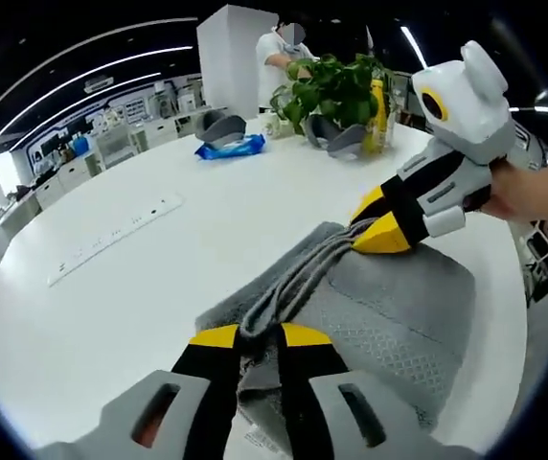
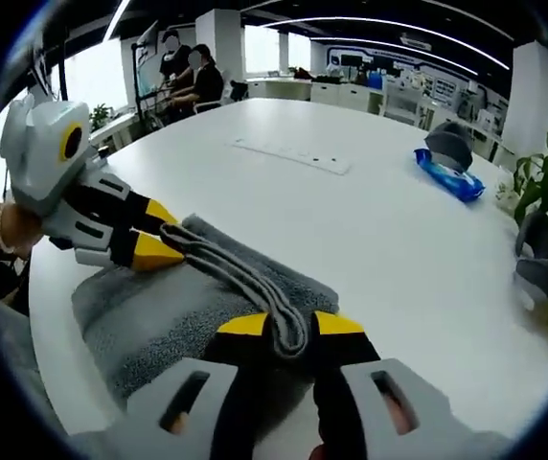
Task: Fold the towel on the table until its edges align and the towel forms a compact rectangular stack.
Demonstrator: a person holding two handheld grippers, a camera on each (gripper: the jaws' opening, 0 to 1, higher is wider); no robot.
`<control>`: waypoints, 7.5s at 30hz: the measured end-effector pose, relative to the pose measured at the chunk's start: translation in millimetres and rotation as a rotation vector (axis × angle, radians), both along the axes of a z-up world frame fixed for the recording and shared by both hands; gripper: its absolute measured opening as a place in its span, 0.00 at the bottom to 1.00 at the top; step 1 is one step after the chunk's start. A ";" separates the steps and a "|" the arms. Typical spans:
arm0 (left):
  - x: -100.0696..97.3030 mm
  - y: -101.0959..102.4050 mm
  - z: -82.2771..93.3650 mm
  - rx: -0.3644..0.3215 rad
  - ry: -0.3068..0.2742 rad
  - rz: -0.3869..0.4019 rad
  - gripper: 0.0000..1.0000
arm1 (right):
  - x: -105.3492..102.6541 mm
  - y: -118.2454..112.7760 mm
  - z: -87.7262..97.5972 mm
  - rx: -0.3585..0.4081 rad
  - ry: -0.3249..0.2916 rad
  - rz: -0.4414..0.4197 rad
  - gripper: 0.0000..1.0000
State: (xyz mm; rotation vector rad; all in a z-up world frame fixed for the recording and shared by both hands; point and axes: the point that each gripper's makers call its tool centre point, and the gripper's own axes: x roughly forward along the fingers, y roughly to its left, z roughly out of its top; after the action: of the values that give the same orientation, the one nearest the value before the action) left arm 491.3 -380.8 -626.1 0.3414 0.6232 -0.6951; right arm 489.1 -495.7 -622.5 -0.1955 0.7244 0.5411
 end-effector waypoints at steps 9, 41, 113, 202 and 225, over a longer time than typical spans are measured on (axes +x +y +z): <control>-5.5 10.0 30.7 -0.044 -0.053 0.061 0.15 | -7.6 -6.5 35.8 0.067 -0.058 -0.044 0.16; -20.5 15.6 -8.7 -0.238 0.109 0.145 0.22 | -25.7 -4.4 -7.8 0.199 0.104 -0.122 0.18; -7.1 15.0 -10.5 -0.167 0.090 0.201 0.04 | -3.5 -0.6 -15.6 0.197 0.080 -0.092 0.04; -96.9 34.1 96.3 -0.472 -0.070 0.276 0.33 | -98.5 2.6 86.3 0.290 -0.100 -0.148 0.39; -176.2 55.9 116.1 -0.346 -0.253 0.259 1.00 | -160.6 -36.9 124.0 0.362 -0.334 -0.250 0.97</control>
State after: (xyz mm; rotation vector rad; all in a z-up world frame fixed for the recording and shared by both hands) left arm 315.1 -324.9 -510.0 0.0240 0.2909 -0.4890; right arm 328.6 -532.6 -498.5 0.1402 0.3109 0.3788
